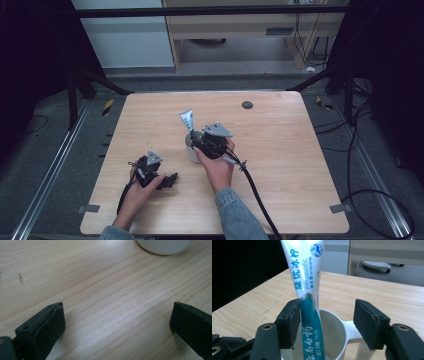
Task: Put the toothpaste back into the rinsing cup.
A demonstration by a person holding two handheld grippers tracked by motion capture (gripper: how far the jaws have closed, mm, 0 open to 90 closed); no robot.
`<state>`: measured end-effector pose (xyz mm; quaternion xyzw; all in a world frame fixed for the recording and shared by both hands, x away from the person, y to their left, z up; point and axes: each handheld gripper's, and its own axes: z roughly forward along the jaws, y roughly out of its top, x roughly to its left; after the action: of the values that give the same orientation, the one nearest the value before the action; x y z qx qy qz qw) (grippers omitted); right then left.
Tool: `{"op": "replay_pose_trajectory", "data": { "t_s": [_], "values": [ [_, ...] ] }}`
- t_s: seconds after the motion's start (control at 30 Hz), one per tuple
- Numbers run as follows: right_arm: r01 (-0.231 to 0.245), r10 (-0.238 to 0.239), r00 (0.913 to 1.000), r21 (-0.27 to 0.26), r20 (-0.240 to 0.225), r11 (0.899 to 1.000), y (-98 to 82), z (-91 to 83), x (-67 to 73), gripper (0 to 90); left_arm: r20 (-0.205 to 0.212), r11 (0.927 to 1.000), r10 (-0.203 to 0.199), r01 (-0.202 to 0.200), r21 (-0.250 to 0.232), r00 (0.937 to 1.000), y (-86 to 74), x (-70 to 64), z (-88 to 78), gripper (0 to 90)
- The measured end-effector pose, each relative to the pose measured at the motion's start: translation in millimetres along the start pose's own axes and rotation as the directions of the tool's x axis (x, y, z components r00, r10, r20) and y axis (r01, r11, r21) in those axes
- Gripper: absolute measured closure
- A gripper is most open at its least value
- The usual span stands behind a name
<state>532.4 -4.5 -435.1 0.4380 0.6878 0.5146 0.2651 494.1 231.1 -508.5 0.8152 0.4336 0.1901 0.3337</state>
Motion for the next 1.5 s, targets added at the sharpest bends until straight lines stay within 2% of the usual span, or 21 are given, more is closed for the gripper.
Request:
{"op": "replay_pose_trajectory", "data": {
  "t_s": [0.27, 0.57, 0.6, 0.83, 1.07, 1.2, 1.27, 1.37, 1.5],
  "values": [
    [0.007, -0.007, 0.9999, 0.024, -0.011, 1.000, 2.9, -7.8, -2.7, 33.0, 0.000, 1.0000, 0.001, -0.001, 0.000, 1.0000, 0.0, 0.0, 0.0, 0.0],
    [0.021, -0.019, 0.9994, 0.081, -0.027, 0.996, 4.4, -13.3, -5.0, 25.1, 0.000, 1.0000, 0.000, 0.000, 0.000, 1.0000, 0.0, 0.0, 0.0, 0.0],
    [0.030, -0.027, 0.9992, 0.102, -0.029, 0.994, 5.1, -14.6, -6.0, 23.3, 0.000, 1.0000, 0.000, 0.000, -0.001, 1.0000, 0.0, 0.0, 0.0, 0.0],
    [0.058, -0.054, 0.9980, 0.137, -0.033, 0.989, 8.4, -22.1, -11.0, 19.9, 0.000, 1.0000, 0.001, -0.001, 0.000, 1.0000, 0.0, 0.0, 0.0, 0.0],
    [0.103, -0.099, 0.9945, 0.178, -0.033, 0.979, 12.6, -33.5, -18.9, 17.4, 0.000, 1.0000, 0.001, -0.001, 0.000, 1.0000, 0.0, 0.1, 0.0, 0.0],
    [0.150, -0.145, 0.9887, 0.207, -0.039, 0.967, 13.4, -42.5, -23.0, 15.3, 0.000, 1.0000, 0.001, -0.001, 0.000, 1.0000, 0.0, 0.0, 0.0, 0.0],
    [0.153, -0.149, 0.9883, 0.222, -0.034, 0.963, 13.0, -46.1, -25.8, 15.0, 0.000, 1.0000, 0.001, -0.001, 0.000, 1.0000, 0.0, 0.1, 0.0, 0.0],
    [0.143, -0.141, 0.9897, 0.223, -0.025, 0.964, 12.7, -52.5, -33.2, 14.7, 0.000, 1.0000, 0.001, -0.001, 0.000, 1.0000, 0.0, 0.0, 0.0, 0.0],
    [0.152, -0.152, 0.9882, 0.244, -0.019, 0.958, 12.1, -59.5, -43.8, 12.5, 0.000, 1.0000, 0.000, 0.000, -0.001, 1.0000, 0.0, 0.0, 0.0, 0.0]
  ]
}}
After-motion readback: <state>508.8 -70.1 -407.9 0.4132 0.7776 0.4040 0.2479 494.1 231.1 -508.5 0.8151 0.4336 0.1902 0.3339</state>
